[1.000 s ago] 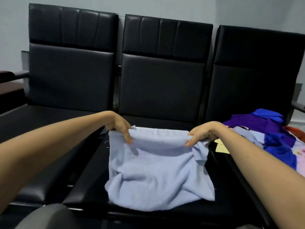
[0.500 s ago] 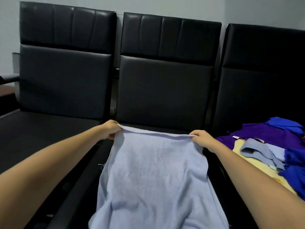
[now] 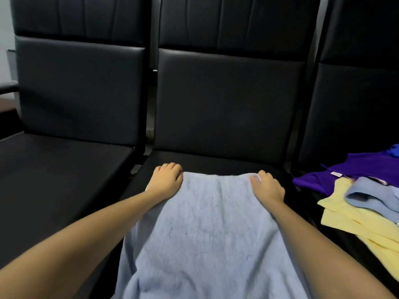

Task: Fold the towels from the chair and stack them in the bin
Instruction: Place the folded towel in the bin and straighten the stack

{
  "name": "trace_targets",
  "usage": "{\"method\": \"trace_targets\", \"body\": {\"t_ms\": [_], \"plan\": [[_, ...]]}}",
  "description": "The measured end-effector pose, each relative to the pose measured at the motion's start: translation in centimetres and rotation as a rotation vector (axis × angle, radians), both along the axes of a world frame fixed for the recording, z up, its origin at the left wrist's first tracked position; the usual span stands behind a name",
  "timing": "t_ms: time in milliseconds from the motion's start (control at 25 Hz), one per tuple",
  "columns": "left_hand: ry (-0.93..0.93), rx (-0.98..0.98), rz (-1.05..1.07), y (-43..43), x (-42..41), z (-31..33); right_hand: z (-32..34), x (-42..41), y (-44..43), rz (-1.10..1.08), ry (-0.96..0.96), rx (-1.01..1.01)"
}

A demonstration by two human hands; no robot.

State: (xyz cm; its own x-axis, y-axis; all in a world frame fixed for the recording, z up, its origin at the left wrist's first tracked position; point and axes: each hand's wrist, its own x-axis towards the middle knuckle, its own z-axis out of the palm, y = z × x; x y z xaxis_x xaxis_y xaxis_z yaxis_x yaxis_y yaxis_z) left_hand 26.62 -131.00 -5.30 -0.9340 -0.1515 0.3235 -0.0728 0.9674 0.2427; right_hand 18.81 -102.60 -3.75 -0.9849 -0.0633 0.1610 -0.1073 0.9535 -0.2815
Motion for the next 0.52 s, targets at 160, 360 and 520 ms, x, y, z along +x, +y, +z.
{"method": "trace_targets", "body": {"t_ms": [160,360,520], "plan": [[-0.005,-0.076,0.033,0.1,0.5,-0.2,-0.7,0.9,0.0,0.004,0.032,0.146],[-0.022,-0.153,0.14,1.0,2.0,0.3,-0.9,3.9,1.1,0.068,0.132,0.184],[-0.027,-0.157,0.101,2.1,4.2,0.9,-0.1,6.9,1.7,0.067,0.119,0.144]]}}
